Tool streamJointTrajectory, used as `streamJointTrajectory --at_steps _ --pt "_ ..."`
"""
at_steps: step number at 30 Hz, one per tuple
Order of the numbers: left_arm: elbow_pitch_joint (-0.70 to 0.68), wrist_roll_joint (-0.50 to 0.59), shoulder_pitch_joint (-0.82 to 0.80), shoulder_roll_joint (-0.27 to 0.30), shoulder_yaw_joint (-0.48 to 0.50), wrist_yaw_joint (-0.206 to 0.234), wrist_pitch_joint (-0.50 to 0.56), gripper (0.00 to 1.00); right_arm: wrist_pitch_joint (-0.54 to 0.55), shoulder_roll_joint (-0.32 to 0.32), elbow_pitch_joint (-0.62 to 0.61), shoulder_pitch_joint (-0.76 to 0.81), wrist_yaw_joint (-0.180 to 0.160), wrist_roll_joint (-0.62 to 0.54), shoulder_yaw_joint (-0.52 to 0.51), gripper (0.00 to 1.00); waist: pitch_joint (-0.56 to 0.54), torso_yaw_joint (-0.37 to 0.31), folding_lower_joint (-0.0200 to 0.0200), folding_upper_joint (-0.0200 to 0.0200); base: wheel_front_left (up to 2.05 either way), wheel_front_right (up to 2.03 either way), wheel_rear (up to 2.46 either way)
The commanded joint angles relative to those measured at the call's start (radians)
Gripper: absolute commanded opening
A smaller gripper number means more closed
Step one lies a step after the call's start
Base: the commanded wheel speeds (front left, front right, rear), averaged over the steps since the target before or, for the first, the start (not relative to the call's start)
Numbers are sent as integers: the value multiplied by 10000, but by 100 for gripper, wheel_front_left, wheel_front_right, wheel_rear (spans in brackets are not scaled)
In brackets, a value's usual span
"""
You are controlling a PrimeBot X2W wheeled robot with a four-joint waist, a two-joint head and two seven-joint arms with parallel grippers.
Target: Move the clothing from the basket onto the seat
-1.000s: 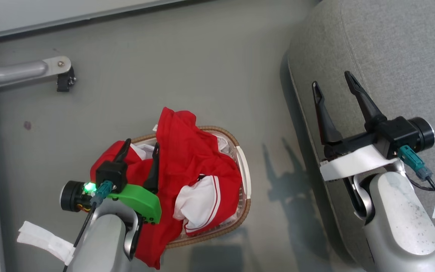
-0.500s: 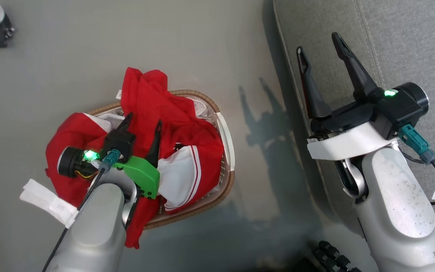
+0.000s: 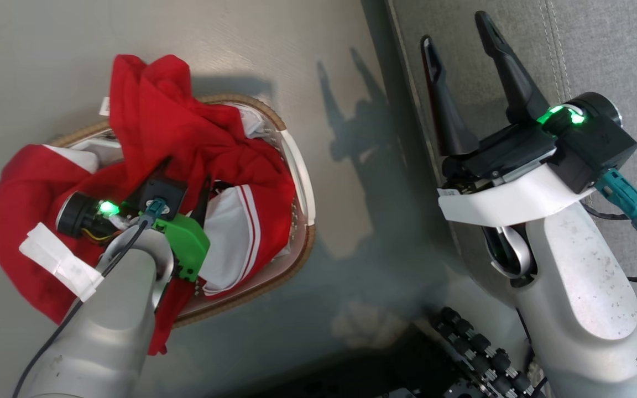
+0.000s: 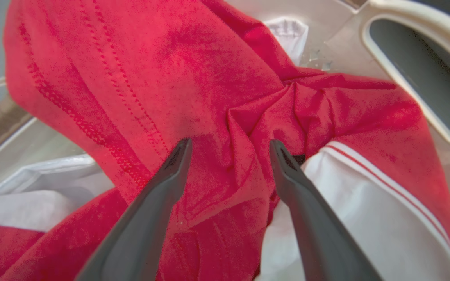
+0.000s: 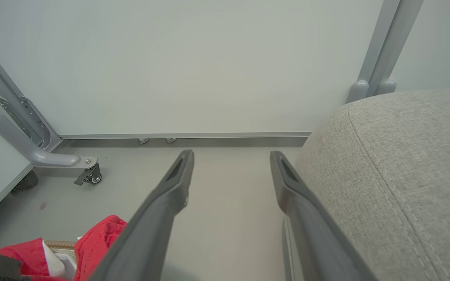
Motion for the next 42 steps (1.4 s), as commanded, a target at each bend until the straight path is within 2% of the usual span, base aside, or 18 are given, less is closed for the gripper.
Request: streamJointTrajectory --at_steps 1,8,14,15,17,26,34,42 --pt "307 102 -277 164 -77 -5 0 100 -48 5 -39 -5 -3 114 74 100 391 -369 -2 -1 0 0 0" --pt "1661 385 -777 229 -385 177 0 100 -48 4 -99 31 -3 218 197 100 691 -594 -2 -1 0 0 0" --pt "2596 332 -1169 46 -478 367 54 100 -49 3 -109 85 -3 245 203 100 790 -654 -2 -1 0 0 0" --pt "2702 304 -1219 23 -502 353 53 62 -48 3 -81 93 -3 257 212 100 771 -660 -2 -1 0 0 0" --pt "2840 252 -1269 -28 -535 305 49 0 -48 3 -18 119 -3 266 220 100 699 -651 -2 -1 0 0 0" --pt "2725 -230 -799 -289 -389 222 -4 0 -49 -1 367 252 -3 220 335 100 -258 -559 -2 -1 0 0 0" --pt "1484 -585 440 -494 -286 158 1 0 -48 -9 910 850 -3 -11 289 100 -1914 -216 -2 -1 0 0 0" --pt "95 -1054 1905 -802 20 200 0 0 -50 -13 1427 1734 -3 -437 84 100 -3648 437 -2 -1 0 0 0"
